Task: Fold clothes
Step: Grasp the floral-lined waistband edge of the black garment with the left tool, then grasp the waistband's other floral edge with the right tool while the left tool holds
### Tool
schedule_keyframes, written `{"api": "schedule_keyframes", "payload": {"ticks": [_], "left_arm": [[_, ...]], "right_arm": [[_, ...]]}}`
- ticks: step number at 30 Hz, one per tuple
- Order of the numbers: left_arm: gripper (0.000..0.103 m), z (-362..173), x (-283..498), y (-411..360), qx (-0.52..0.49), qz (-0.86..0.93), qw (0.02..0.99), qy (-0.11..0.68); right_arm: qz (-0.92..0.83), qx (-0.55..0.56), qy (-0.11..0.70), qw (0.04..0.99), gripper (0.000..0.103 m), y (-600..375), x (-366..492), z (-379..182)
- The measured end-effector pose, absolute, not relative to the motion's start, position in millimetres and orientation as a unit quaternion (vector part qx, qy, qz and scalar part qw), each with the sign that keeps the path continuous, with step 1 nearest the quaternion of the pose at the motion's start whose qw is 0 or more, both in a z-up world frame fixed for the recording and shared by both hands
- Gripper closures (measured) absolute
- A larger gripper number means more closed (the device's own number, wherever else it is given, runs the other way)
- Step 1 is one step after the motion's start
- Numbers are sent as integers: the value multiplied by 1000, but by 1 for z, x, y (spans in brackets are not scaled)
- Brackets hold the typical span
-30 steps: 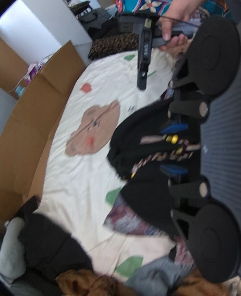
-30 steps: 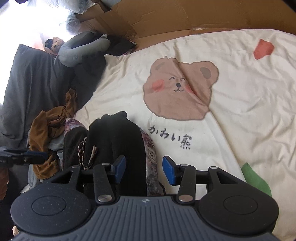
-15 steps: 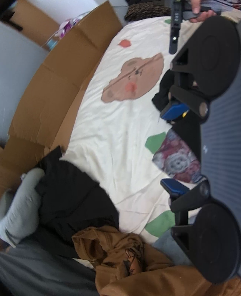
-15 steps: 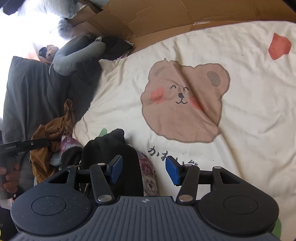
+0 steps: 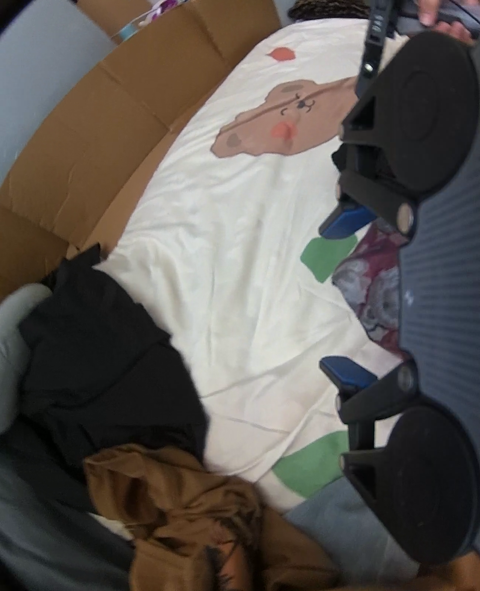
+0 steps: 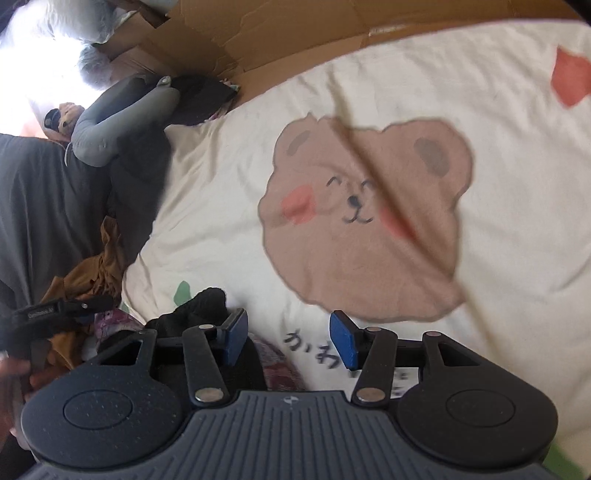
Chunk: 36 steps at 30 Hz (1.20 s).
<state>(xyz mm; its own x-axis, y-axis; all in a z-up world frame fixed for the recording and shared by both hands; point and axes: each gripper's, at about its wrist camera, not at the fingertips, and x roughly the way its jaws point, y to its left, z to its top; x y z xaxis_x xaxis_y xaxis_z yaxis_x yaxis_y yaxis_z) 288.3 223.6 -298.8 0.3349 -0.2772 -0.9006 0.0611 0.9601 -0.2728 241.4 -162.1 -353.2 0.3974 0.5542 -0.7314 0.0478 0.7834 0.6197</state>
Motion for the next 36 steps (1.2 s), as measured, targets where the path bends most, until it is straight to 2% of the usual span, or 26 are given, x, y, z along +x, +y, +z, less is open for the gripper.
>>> {"api": "schedule_keyframes", "payload": {"ticks": [5, 10, 11, 12, 19, 22, 30, 32, 35, 36], "left_arm": [[44, -314, 280, 226, -118, -115, 785, 597], [68, -320, 259, 228, -116, -137, 763, 621], [77, -320, 254, 228, -110, -140, 759, 626], [79, -320, 248, 229, -105, -141, 756, 631], [84, -316, 204, 250, -83, -130, 742, 653], [87, -315, 186, 264, -86, -120, 738, 659], [91, -327, 160, 275, -74, -115, 726, 674], [91, -331, 158, 276, -71, -114, 725, 676], [93, -329, 157, 275, -61, -115, 730, 671], [94, -327, 157, 274, -57, -116, 733, 668]], "right_arm": [[176, 263, 539, 781, 48, -141, 237, -361], [203, 236, 543, 780, 47, -126, 231, -356], [208, 231, 546, 778, 47, -123, 230, -356], [214, 226, 549, 776, 47, -120, 229, -356], [248, 168, 562, 770, 46, -88, 219, -354], [250, 142, 565, 773, 41, -78, 215, -354], [256, 68, 554, 789, 38, -57, 211, -354], [260, 63, 554, 789, 41, -55, 211, -355], [269, 61, 550, 788, 57, -52, 210, -354], [269, 63, 551, 787, 72, -54, 210, -354]]}}
